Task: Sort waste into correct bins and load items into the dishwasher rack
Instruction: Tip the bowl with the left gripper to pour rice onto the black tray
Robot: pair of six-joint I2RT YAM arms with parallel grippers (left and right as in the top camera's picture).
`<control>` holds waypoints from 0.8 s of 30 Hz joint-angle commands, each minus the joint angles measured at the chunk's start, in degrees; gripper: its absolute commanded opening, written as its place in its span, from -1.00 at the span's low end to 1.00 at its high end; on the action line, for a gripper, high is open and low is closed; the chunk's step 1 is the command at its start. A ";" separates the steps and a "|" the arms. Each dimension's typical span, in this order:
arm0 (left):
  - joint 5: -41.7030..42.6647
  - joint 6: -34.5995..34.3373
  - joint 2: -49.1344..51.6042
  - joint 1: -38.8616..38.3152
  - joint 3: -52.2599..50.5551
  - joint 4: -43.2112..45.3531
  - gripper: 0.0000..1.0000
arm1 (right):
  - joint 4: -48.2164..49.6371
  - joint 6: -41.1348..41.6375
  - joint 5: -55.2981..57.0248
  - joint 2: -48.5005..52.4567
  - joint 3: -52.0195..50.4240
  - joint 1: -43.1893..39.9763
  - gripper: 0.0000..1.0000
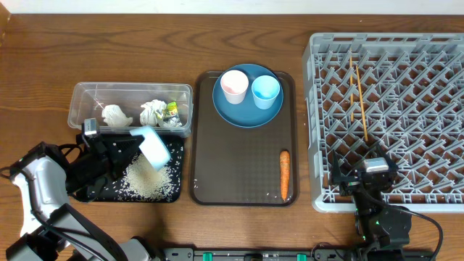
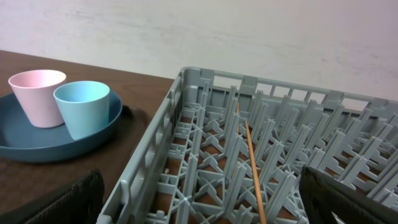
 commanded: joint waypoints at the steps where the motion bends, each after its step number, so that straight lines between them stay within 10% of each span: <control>1: 1.11 3.63 0.09 0.26 -0.17 -2.25 -0.88 | -0.17 -0.17 -0.24 -0.24 -0.09 -0.90 0.99; 24: 0.22 6.51 0.24 1.31 -0.17 -2.78 -0.88 | -0.17 -0.17 -0.24 -0.24 -0.09 -0.90 0.99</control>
